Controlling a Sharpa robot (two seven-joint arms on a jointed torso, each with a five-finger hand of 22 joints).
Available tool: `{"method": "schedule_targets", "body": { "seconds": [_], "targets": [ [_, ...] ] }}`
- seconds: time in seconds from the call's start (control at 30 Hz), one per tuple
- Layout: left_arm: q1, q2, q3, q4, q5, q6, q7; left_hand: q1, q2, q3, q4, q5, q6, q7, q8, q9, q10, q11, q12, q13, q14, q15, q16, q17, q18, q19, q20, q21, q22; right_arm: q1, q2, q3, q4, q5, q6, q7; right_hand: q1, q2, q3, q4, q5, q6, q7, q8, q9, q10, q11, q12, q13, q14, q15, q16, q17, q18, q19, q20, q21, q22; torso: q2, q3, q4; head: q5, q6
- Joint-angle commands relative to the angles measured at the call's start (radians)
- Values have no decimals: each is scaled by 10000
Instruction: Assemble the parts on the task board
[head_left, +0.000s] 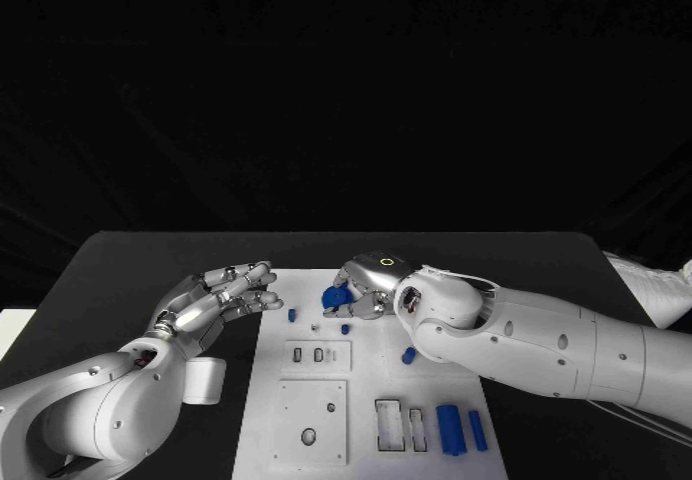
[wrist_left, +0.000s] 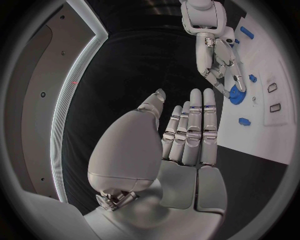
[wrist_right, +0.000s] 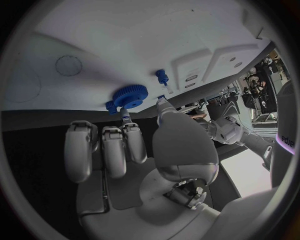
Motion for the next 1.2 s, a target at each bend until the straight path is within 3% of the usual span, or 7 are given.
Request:
{"method": "schedule_targets", "body": {
  "seconds": [0.03,0.27,0.4,0.57,0.7,0.97,1.2],
  "targets": [
    [11,6,7,30,1,201,16,11,126,26,-55,-5,-14,61,-54,-9,-42,-2,-68,-13,-30,71,-66,8,77,-51,-18,34,16,-6,7,-3,-25,33,562,-125,-220,138,-223,5,8,128,-20,32,22,409,29,95,1765,911,42,47,2010,-146,34,45,61,36,-3,-11,5,-2,-14],
    [11,-5,7,42,1,196,13,16,125,24,-70,-6,-24,66,-67,-10,-54,3,-82,-14,-36,74,-79,19,76,-62,-15,39,19,-6,-18,-4,-75,113,366,-227,-443,577,-507,-1,115,221,-48,24,18,452,7,179,1827,919,23,63,2049,-150,38,28,81,64,-3,0,-2,-12,3],
    [11,-16,7,40,1,194,8,16,125,24,-70,-6,-24,66,-67,-10,-54,3,-82,-14,-36,74,-79,19,76,-62,-15,39,19,-18,-110,-4,-10,229,-613,17,-202,824,-599,-43,686,236,-56,-7,4,477,-6,224,1862,928,6,80,2091,-165,63,9,126,144,-3,10,-11,-21,24],
    [11,-37,7,4,1,198,2,16,125,24,-70,-6,-24,66,-67,-10,-54,3,-82,-14,-36,74,-79,19,76,-62,-15,39,19,-34,-409,0,169,952,-2486,1109,163,854,-678,-76,903,145,-24,-15,-8,436,22,138,1821,929,30,82,2101,-166,55,30,127,145,-11,29,-46,-44,81],
    [10,-28,6,-56,1,210,-2,23,128,24,-84,-4,-29,71,-78,-11,-64,7,-93,-15,-43,78,-92,30,75,-74,-13,43,22,-38,-886,6,418,2014,-3215,2293,643,891,-693,-162,901,90,-8,-12,-7,418,37,100,1807,929,47,82,2108,-169,50,50,135,165,-29,74,-96,-56,113],
    [8,22,4,-183,1,260,-3,24,129,25,-87,-4,-30,70,-80,-11,-65,7,-96,-14,-45,79,-95,33,75,-77,-12,44,23,-30,-2515,11,805,5488,-2281,4322,2260,747,-504,-1034,427,254,-48,15,14,365,-3,0,1770,907,14,34,2016,-158,2,34,107,117,-88,155,-245,-64,186],
    [6,78,1,-321,1,288,1,24,129,25,-87,-4,-30,70,-80,-11,-65,7,-96,-14,-45,79,-95,33,75,-77,-12,44,23,-38,-3573,4,610,6676,-1325,4901,3138,477,-426,-1781,190,290,-52,11,11,341,-18,-44,1757,906,5,29,2017,-157,-12,20,104,119,-120,243,-363,-85,233]
  ]
}}
